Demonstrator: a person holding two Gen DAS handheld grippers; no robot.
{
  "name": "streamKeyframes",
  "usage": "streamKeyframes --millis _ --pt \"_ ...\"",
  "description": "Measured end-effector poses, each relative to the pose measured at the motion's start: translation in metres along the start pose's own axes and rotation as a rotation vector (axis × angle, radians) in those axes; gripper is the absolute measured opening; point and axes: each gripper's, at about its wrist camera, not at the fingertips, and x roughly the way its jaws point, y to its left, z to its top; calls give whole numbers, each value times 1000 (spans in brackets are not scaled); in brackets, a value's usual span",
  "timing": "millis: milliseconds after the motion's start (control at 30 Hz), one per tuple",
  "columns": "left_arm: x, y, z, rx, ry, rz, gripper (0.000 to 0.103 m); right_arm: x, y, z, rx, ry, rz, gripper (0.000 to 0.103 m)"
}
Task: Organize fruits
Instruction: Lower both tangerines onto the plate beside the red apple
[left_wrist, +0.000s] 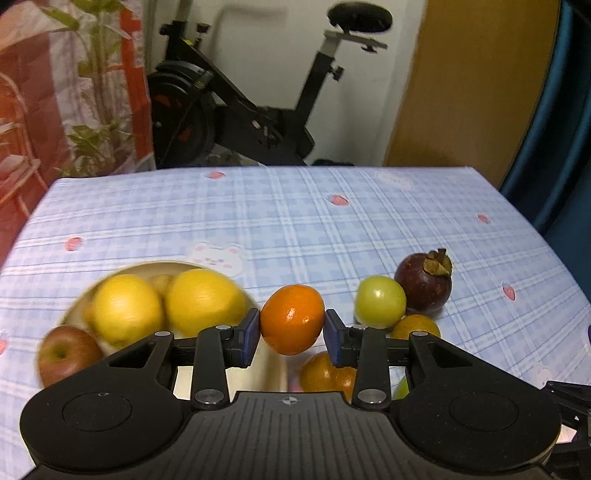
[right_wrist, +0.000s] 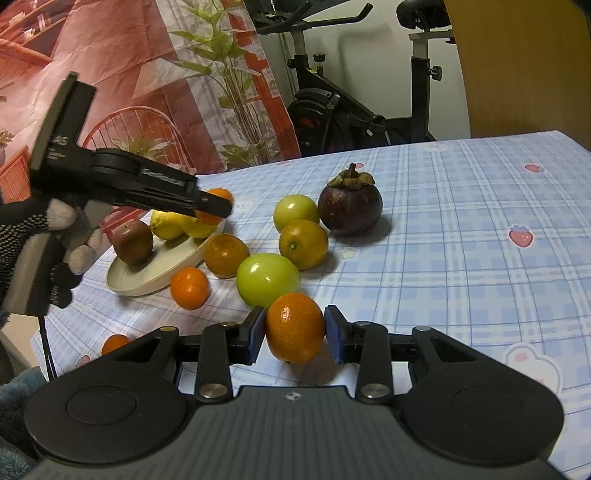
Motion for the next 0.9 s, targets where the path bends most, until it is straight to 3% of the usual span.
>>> streamKeyframes --millis 467,900 --pt "-71 67 -37 -102 -14 74 39 5 34 30 -90 -10 50 37" --pt "-70 96 -63 -140 0 76 39 60 96 67 -242 49 158 37"
